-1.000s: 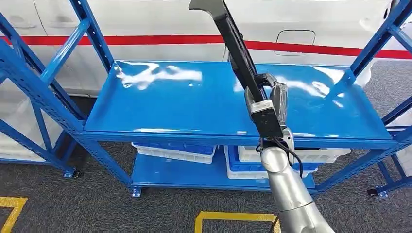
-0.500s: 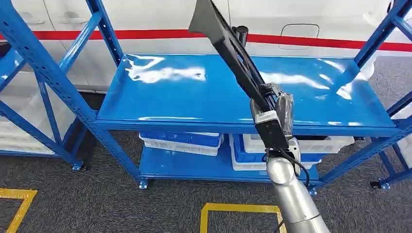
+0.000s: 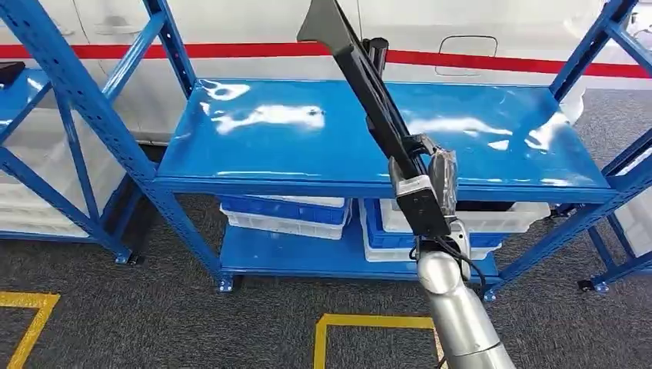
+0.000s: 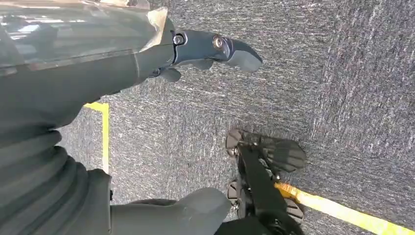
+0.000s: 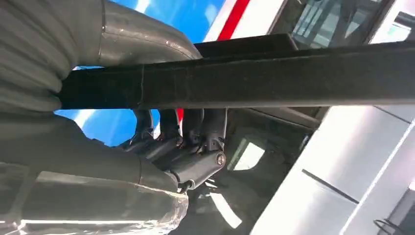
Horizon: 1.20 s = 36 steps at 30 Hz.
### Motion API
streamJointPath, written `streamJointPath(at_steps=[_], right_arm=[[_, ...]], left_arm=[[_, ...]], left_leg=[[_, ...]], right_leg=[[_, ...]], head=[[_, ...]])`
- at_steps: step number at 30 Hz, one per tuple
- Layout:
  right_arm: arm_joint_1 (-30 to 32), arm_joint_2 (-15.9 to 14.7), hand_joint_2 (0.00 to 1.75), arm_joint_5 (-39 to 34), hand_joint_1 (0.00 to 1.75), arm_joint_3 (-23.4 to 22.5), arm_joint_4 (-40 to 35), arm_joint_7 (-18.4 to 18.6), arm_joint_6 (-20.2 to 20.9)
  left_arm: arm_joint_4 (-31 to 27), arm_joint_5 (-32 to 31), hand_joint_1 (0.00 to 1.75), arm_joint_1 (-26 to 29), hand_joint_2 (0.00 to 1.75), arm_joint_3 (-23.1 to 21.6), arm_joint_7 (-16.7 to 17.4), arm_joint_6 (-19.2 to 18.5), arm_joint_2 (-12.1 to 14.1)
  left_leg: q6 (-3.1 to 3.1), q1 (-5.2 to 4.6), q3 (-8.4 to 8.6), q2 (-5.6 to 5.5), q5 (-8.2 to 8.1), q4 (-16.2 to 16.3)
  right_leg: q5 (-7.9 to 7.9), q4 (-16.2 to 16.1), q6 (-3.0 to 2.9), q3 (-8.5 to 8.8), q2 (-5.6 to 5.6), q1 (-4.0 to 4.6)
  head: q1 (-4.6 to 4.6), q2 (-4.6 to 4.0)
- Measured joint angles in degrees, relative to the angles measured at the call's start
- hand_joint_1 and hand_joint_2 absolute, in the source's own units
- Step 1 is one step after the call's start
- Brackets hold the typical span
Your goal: Take the parts from the cabinet and place them on the table.
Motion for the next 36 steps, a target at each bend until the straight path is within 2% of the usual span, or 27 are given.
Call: streamJointPath(at_steps=[2, 3, 4, 5, 7, 8, 9, 10, 11, 13, 14, 17, 18, 19, 20, 21, 23, 24, 25, 26, 28, 29, 30, 32, 33, 34, 36], right_arm=[[0.25, 0.18, 1.75, 0.20, 1.75, 0.02, -0.11, 0.09, 0.00], [0.46, 0.14, 1.75, 0.35, 1.75, -0.06, -0.24, 0.24, 0.00], [0.61, 0.09, 1.75, 0.46, 1.75, -0.18, -0.29, 0.30, 0.04], [0.70, 0.09, 1.75, 0.59, 1.75, -0.24, -0.39, 0.35, 0.04], [0.95, 0.07, 1.75, 0.68, 1.75, -0.28, -0.44, 0.48, 0.07], [1.20, 0.03, 1.75, 0.68, 1.75, -0.33, -0.44, 0.48, 0.07], [1.49, 0.01, 1.75, 0.68, 1.75, -0.35, -0.42, 0.57, 0.04], [1.68, 0.01, 1.75, 0.70, 1.75, -0.37, -0.44, 0.63, 0.07], [1.76, 0.01, 1.75, 0.72, 1.75, -0.37, -0.44, 0.68, 0.07], [1.76, 0.01, 1.75, 0.92, 1.75, -0.57, -0.72, 0.70, 0.06], [1.80, 0.03, 1.75, 1.05, 1.75, -0.74, -0.97, 0.70, 0.04], [2.32, -0.02, 1.75, 1.27, 1.75, -1.49, -1.34, 0.74, 0.07], [2.52, -0.02, 1.75, 1.31, 1.75, -1.71, -1.45, 0.76, 0.04], [2.47, 0.01, 1.75, 1.38, 1.75, -1.73, -1.58, 0.77, 0.04], [2.57, 0.07, 1.75, 1.40, 1.75, -1.75, -1.71, 0.81, 0.04], [2.71, 0.07, 1.75, 1.40, 1.75, -1.79, -1.86, 0.81, 0.04], [3.13, 0.05, 1.75, 1.40, 1.75, -2.03, -1.97, 0.81, 0.04], [3.48, 0.03, 1.75, 1.47, 1.75, -2.23, -1.97, 0.81, 0.04], [3.95, 0.00, 1.75, 1.66, 1.75, -2.45, -1.99, 0.79, 0.00], [4.53, 0.01, 1.75, 1.92, 1.75, -2.71, -2.19, 0.66, -0.04], [5.78, 0.05, 1.75, 2.52, 1.75, -2.89, -2.89, 0.13, -0.29], [6.51, 0.16, 1.75, 2.88, 1.75, -2.91, -3.47, -0.22, -0.52], [7.04, 0.31, 1.75, 3.28, 1.75, -2.97, -3.96, -0.33, -0.74], [8.27, 1.10, 1.75, 4.43, 1.75, -2.99, -4.63, -0.13, -1.07], [8.99, 1.47, 1.75, 5.23, 1.75, -3.02, -5.23, 0.37, -1.05], [9.65, 1.71, 1.75, 5.91, 1.75, -3.04, -5.93, 0.70, -1.01], [10.46, 2.13, 1.75, 6.74, 1.75, -3.04, -7.06, 1.20, -0.76]], left_arm=[[0.00, -0.07, 0.00, 0.23, 1.75, 0.00, 0.00, -0.02, 0.00], [0.00, -0.18, 0.00, 0.30, 1.75, 0.00, -0.02, -0.07, 0.00], [0.00, -0.26, 0.00, 0.28, 1.75, 0.00, -0.07, -0.24, -0.15], [0.00, -0.35, 0.00, 0.28, 1.75, 0.00, -0.09, -0.39, -0.15], [0.00, -0.35, 0.00, 0.30, 1.75, 0.02, -0.11, -0.39, -0.15], [0.00, -0.35, 0.00, 0.31, 1.75, 0.02, -0.11, -0.39, -0.15], [0.00, -0.35, 0.00, 0.33, 1.75, 0.02, -0.11, -0.39, -0.15], [0.00, -0.37, 0.00, 0.39, 1.75, 0.02, -0.11, -0.39, -0.15], [0.00, -0.42, 0.00, 0.43, 1.75, 0.02, -0.11, -0.44, -0.17], [0.00, -0.61, 0.00, 0.42, 1.75, 0.02, -0.11, -0.52, -0.22], [-0.02, -0.77, 0.00, 0.43, 1.75, 0.02, -0.11, -0.55, -0.22], [-0.02, -1.47, 0.00, 0.49, 1.75, 0.00, -0.26, -0.74, -0.22], [-0.02, -1.55, 0.00, 0.57, 1.75, 0.00, -0.31, -0.83, -0.17], [-0.02, -1.62, 0.00, 0.59, 1.75, 0.00, -0.35, -0.85, -0.04], [0.00, -1.62, 0.00, 0.64, 1.75, 0.00, -0.35, -0.90, -0.09], [0.00, -1.64, 0.00, 0.66, 1.75, -0.02, -0.37, -0.96, -0.11], [-0.02, -1.73, 0.00, 0.66, 1.75, -0.02, -0.42, -0.96, -0.11], [0.00, -1.79, 0.00, 0.68, 1.75, -0.02, -0.42, -0.98, -0.11], [0.00, -1.84, 0.00, 0.69, 1.75, -0.02, -0.46, -0.98, -0.09], [0.00, -2.03, 0.00, 0.70, 1.75, -0.02, -0.46, -0.96, -0.11], [-0.02, -2.32, 0.00, 0.66, 1.75, -0.02, -0.31, -0.81, -0.07], [-0.02, -2.38, 0.00, 0.54, 1.75, -0.02, 0.04, -0.57, -0.02], [0.00, -2.38, 0.00, 0.54, 1.75, -0.02, 0.39, -0.39, -0.02], [0.00, -2.41, 0.00, 0.58, 1.75, -0.02, 1.09, -0.17, -0.02], [-0.02, -2.43, 0.00, 0.62, 1.75, -0.02, 1.38, -0.18, -0.02], [0.00, -2.43, 0.00, 0.60, 1.75, -0.02, 1.62, -0.22, -0.04], [-0.02, -2.47, 0.00, 0.50, 1.75, 0.00, 1.84, -0.37, -0.13]], left_leg=[[0.76, -0.56, -0.34, 0.00, 0.45, 0.02], [1.65, -0.51, -0.42, 0.17, 1.13, -0.58], [2.25, -0.47, -0.75, 0.42, 1.63, -0.78], [2.84, -0.50, -1.26, 0.43, 2.00, -0.77], [3.27, -0.75, -2.28, 0.50, 2.63, -0.75], [3.37, -0.88, -2.89, 0.51, 3.04, -0.72], [3.36, -1.00, -3.44, 0.50, 3.48, -0.72], [3.29, -1.06, -3.91, 0.49, 3.85, -0.68], [3.16, -1.09, -4.30, 0.46, 4.19, -0.67], [2.69, -1.10, -4.74, 0.41, 4.81, -0.56], [2.33, -1.50, -5.01, 0.40, 5.05, -0.40], [1.29, -1.07, -5.02, 0.49, 5.87, -0.64], [0.92, -1.02, -5.20, 0.41, 6.17, -0.66], [0.66, -0.66, -5.84, 0.24, 5.05, 0.23], [0.25, -0.58, -6.71, 0.23, 2.40, 2.54], [-0.19, -0.39, -8.27, 0.22, -0.90, 7.02], [-0.81, -0.22, -11.05, 0.24, -5.06, 15.64], [-1.01, -0.13, -11.35, 0.25, -5.58, 17.64], [-1.01, -0.01, -10.25, 0.26, -4.93, 16.77], [-0.96, 0.06, -7.75, 0.27, -3.37, 13.39], [-0.55, 0.13, -0.93, 0.23, 0.10, 3.00], [-0.18, -0.02, 0.95, 0.09, -0.39, -0.37], [0.18, -0.24, 0.96, 0.10, -0.17, -0.85], [0.91, -0.77, 0.50, 0.12, 0.22, -0.72], [1.49, -0.94, 0.41, 0.14, 0.64, -0.99], [2.39, -0.40, 0.31, 0.39, 1.38, -1.53], [3.02, -0.59, -0.56, 0.52, 2.04, -1.59]], right_leg=[[0.60, -0.33, 0.90, -0.19, 0.01, -0.26], [0.65, -0.16, 1.30, -0.63, 0.04, 0.10], [-0.63, 1.23, 1.16, -1.60, 0.11, -0.31], [-3.03, 4.32, 0.56, -2.82, 0.16, -0.19], [-7.65, 13.33, -0.21, -6.32, 0.18, -0.22], [-9.23, 17.24, -0.19, -7.60, 0.19, -0.22], [-9.52, 18.31, 0.14, -7.47, 0.18, -0.21], [-8.94, 16.43, 0.47, -5.92, 0.18, -0.21], [-7.74, 12.29, 0.88, -3.15, 0.18, -0.19], [-5.11, 1.41, 1.33, 3.92, 0.14, -0.21], [-5.37, -0.73, 1.04, 4.48, 0.18, 0.06], [-4.44, -0.65, 0.13, 4.11, 0.30, 0.52], [-3.88, -0.94, -0.45, 3.99, 0.26, 0.09], [-3.34, -1.02, -0.81, 4.21, 0.14, -0.44], [-2.87, -1.00, -1.47, 3.85, 0.12, -0.41], [-2.47, -0.99, -1.81, 3.41, 0.10, -0.34], [-1.86, -0.89, -1.78, 2.55, 0.08, -0.18], [-1.60, -0.86, -1.72, 2.20, 0.07, -0.16], [-1.40, -0.84, -1.48, 1.93, 0.07, -0.16], [-1.19, -0.84, -1.48, 1.73, 0.07, -0.18], [-0.91, -0.84, -1.05, 1.58, 0.09, -0.21], [-0.77, -0.78, -0.75, 1.39, 0.09, 0.03], [-0.64, -0.60, -0.58, 1.11, 0.08, 0.45], [-0.05, -0.74, 0.30, 0.76, 0.06, 0.00], [0.21, -0.74, 0.73, 0.59, 0.07, -0.03], [-0.23, -0.26, 0.83, 0.17, 0.08, -0.02], [-4.33, 5.07, 0.25, -2.38, 0.18, -0.08]], head=[[-0.04, 0.00], [-0.02, 0.00], [-0.06, 0.00], [0.07, 0.00], [0.22, 0.00], [0.27, 0.00], [0.27, 0.00], [0.29, 0.00], [0.29, 0.00], [0.31, 0.00], [0.31, 0.00], [0.24, 0.00], [0.31, 0.00], [0.29, 0.00], [0.00, 0.00], [-0.20, 0.00], [-0.17, 0.00], [-0.17, 0.00], [-0.17, 0.00], [-0.19, 0.00], [-0.21, 0.00], [-0.17, 0.00], [0.00, 0.00], [-0.11, 0.00], [-0.06, 0.00], [-0.06, 0.00], [0.29, 0.00]])
